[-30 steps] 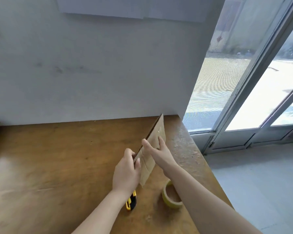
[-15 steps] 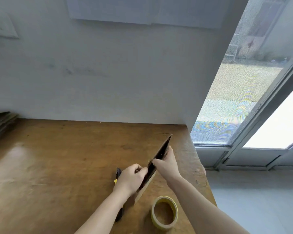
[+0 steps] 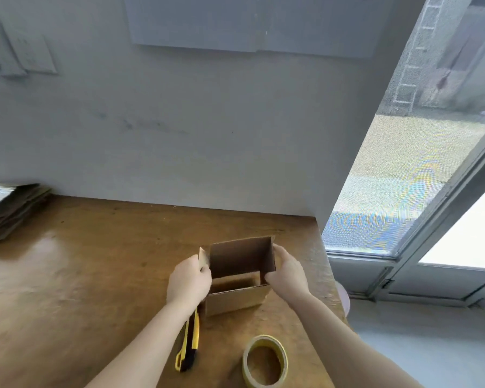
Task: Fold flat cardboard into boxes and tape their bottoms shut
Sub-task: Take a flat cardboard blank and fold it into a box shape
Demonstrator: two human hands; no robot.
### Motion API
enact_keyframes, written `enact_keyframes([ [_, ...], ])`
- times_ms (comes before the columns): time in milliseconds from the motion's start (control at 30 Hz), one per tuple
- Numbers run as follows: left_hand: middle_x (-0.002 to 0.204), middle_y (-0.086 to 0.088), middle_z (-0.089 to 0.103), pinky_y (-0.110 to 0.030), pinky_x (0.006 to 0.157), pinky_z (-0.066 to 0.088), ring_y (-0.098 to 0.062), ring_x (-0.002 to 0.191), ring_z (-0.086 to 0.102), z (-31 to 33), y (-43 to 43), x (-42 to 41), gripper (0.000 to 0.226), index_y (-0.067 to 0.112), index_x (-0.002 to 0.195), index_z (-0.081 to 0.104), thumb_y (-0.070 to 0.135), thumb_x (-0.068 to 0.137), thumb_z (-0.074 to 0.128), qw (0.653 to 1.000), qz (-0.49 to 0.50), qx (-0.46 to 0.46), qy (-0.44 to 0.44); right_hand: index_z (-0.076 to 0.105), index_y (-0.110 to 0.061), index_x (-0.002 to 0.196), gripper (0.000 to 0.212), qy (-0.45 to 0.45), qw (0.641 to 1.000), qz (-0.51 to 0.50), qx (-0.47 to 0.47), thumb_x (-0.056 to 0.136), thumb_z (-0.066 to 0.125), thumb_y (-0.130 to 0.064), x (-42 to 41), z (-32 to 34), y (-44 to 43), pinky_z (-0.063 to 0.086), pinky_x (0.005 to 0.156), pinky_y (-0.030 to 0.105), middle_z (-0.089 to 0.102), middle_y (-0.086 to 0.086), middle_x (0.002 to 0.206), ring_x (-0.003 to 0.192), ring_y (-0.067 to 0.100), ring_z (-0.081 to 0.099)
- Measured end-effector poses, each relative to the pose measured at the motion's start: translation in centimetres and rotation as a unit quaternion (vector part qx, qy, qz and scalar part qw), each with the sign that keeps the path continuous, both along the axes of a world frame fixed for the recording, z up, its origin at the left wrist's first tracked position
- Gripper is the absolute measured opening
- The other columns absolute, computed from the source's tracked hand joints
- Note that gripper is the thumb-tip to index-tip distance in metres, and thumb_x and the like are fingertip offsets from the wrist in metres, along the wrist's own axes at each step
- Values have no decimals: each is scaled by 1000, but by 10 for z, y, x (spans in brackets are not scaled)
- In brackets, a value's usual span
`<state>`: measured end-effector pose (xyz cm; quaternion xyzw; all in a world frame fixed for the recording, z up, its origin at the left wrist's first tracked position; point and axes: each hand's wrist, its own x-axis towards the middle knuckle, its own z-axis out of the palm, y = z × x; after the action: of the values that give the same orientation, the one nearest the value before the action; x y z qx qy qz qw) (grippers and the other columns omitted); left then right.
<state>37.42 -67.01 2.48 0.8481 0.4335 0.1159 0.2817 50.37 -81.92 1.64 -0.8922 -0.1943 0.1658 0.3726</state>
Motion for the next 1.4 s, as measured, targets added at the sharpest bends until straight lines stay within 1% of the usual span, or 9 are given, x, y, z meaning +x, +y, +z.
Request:
enact_keyframes([
  [233, 106, -7, 64, -16, 50, 43, -15, 78, 61, 0, 13, 15, 28, 8, 118, 60, 20, 98, 43, 1000, 3, -11, 29, 59, -24, 121, 41, -179, 983, 40, -33, 81, 69, -26, -2, 4, 3, 46, 74, 21, 60, -9, 111, 98, 12, 57],
  [433, 138, -7, 52, -29, 88, 48, -22, 119, 55, -5, 19, 22, 43, 11, 141, 42, 26, 101, 39, 998, -22, 3, 54, 65, -30, 123, 43, -170, 963, 163, -129, 90, 52, -54, 13, 0, 11, 39, 100, 30, 50, -10, 139, 129, 14, 40],
  [633, 112, 8, 58, -6, 65, 38, -7, 95, 57, -14, -2, 13, 48, 23, 118, 55, 59, 88, 46, 985, -76, 45, -150, 47, -25, 143, 120, -59, 958, 225, -169, 51, 32, -101, 21, 10, 14, 22, 116, 46, 23, -7, 159, 147, 16, 15],
  [800, 125, 14, 60, -28, 105, 36, -12, 122, 51, -31, 0, 6, 61, 30, 128, 51, 70, 82, 49, 975, -172, 127, -63, 60, -25, 130, 79, -88, 968, 202, -119, 69, 61, -76, 24, 3, 12, 31, 112, 36, 38, -8, 152, 142, 11, 27],
  [933, 127, 6, 49, -12, 80, 42, -5, 98, 58, -26, 20, 9, 62, 26, 140, 31, 32, 89, 65, 976, -144, -27, -162, 58, -30, 127, 47, -94, 984, 142, -55, 84, 67, -47, 21, -5, 10, 42, 97, 26, 57, -11, 131, 124, 11, 49],
  [1067, 129, 11, 25, -6, 70, 43, -5, 80, 56, -24, 30, 18, 94, 35, 153, 5, 21, 86, 70, 979, -168, -9, -119, 22, -30, 148, 82, -148, 982, 96, -68, 83, 72, -35, 17, -2, 14, 47, 84, 29, 53, -9, 120, 110, 15, 56],
  [1133, 133, 10, 37, -14, 77, 47, -7, 88, 57, -20, 32, 23, 76, 30, 149, 28, 24, 86, 70, 980, -179, 4, -84, 8, -31, 153, 95, -140, 982, 88, -88, 83, 73, -35, 16, 0, 17, 44, 79, 28, 45, -5, 122, 110, 17, 52],
  [1233, 118, 10, 57, -24, 88, 44, -12, 107, 52, -21, 35, 24, 39, 22, 120, 64, 34, 83, 71, 980, -165, 93, -67, 41, -29, 143, 64, -126, 981, 94, -116, 86, 68, -41, 18, -5, 18, 46, 85, 30, 41, -2, 120, 116, 19, 47],
  [1400, 126, 7, 58, -24, 82, 45, -11, 116, 46, -36, 26, 17, 28, 18, 116, 70, 31, 94, 58, 974, -171, 135, -68, 61, -32, 123, 41, -144, 981, 70, -113, 87, 62, -51, 14, -12, 14, 45, 85, 32, 42, -2, 122, 125, 19, 36],
])
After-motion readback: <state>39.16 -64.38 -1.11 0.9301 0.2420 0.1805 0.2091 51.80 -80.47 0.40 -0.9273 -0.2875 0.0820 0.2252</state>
